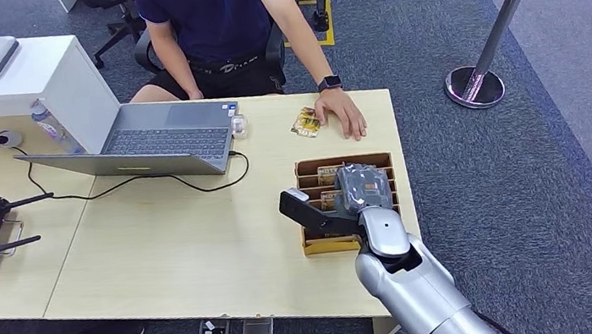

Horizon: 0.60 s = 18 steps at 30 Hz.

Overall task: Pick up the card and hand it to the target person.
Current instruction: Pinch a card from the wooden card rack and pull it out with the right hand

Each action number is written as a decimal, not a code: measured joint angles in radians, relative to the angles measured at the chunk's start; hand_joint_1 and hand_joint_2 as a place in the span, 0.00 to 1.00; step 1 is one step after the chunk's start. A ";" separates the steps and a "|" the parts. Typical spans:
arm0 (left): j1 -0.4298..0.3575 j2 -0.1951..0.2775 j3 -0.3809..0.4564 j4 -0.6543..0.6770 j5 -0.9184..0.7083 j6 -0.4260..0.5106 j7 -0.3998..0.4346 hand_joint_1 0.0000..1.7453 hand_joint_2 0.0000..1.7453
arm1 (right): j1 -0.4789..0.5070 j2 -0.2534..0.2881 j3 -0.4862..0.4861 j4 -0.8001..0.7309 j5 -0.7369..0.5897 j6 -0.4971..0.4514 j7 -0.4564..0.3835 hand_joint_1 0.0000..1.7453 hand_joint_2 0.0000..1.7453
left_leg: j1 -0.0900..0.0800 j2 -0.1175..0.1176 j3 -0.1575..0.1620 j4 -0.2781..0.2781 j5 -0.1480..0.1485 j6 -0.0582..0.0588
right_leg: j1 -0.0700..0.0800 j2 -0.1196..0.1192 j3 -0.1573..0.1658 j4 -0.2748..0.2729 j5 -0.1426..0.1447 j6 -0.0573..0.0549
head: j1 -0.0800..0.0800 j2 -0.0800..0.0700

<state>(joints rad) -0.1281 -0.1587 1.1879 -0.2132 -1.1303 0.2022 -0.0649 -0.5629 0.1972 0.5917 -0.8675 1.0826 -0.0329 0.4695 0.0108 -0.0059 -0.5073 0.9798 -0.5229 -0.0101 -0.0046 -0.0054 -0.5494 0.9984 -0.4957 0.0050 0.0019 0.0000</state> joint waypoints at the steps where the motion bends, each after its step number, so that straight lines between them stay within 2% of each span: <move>1: 0.000 0.000 0.000 0.000 0.000 0.000 0.000 0.00 0.00 | 0.000 0.000 0.000 0.001 0.000 0.000 0.000 0.62 1.00 | 0.000 0.000 0.000 0.000 0.000 0.000 | 0.000 0.000 0.000 0.000 0.000 0.000 | 0.000 0.000; 18: 0.000 0.000 0.000 0.000 0.002 0.000 0.000 0.00 0.00 | 0.001 0.001 0.000 0.031 -0.004 -0.006 -0.018 0.57 1.00 | 0.000 0.000 0.000 0.000 0.000 0.000 | 0.000 0.000 0.000 0.000 0.000 0.000 | 0.000 0.000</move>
<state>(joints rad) -0.1278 -0.1587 1.1879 -0.2132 -1.1281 0.2024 -0.0652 -0.5623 0.1984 0.5920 -0.8360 1.0791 -0.0393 0.4515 0.0108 -0.0059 -0.5069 0.9798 -0.5228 -0.0102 -0.0046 -0.0054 -0.5492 0.9984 -0.4956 0.0048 0.0017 0.0000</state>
